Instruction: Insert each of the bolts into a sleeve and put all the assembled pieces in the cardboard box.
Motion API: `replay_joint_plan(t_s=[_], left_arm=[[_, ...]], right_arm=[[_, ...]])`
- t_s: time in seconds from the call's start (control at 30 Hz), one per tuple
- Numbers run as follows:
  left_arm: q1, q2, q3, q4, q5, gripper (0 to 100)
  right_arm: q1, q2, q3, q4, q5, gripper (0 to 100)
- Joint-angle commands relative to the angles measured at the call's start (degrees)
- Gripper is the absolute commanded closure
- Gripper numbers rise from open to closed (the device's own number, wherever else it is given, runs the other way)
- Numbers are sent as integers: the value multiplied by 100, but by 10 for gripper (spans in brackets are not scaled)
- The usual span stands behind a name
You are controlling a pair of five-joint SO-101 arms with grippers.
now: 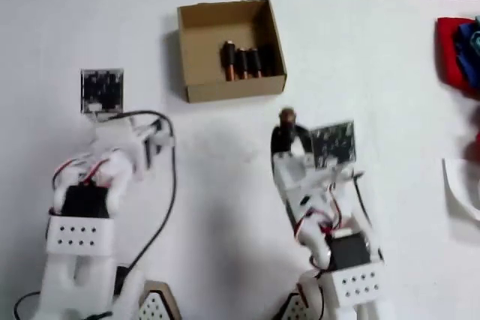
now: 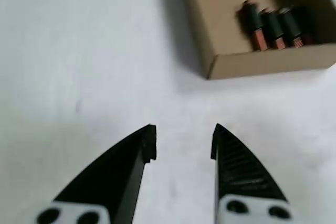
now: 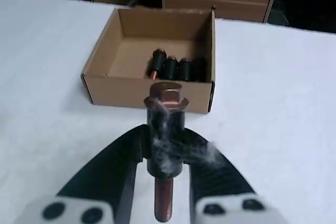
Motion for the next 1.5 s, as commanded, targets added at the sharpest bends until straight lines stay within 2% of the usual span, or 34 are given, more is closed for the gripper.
replay_joint_plan(t_s=[0.0,0.17,0.27,0.53,0.7,0.77,1.03,1.47], left_arm=[[-501,-149,954,-835,-1371,812],[-826,-149,2167,-2207,-1503,812],[-949,-132,2615,-2673,-1503,812],[-932,-149,2765,-2743,-1503,812],[-932,-149,2765,-2743,-1503,812],[-932,-149,2765,-2743,-1503,812],[-923,-149,2774,-2743,-1503,812],[-923,-149,2774,-2752,-1503,812]], right_arm=[[75,2264,-2233,75,-35,978],[-101,5798,-5785,866,-44,978],[-321,7820,-8123,1455,-44,978],[-813,12409,-14338,2853,-53,978],[-875,14273,-16659,2967,-492,978],[-840,14607,-16853,2941,-615,978],[-681,14677,-15947,2360,-782,978],[-681,14730,-15305,2519,-782,978]])
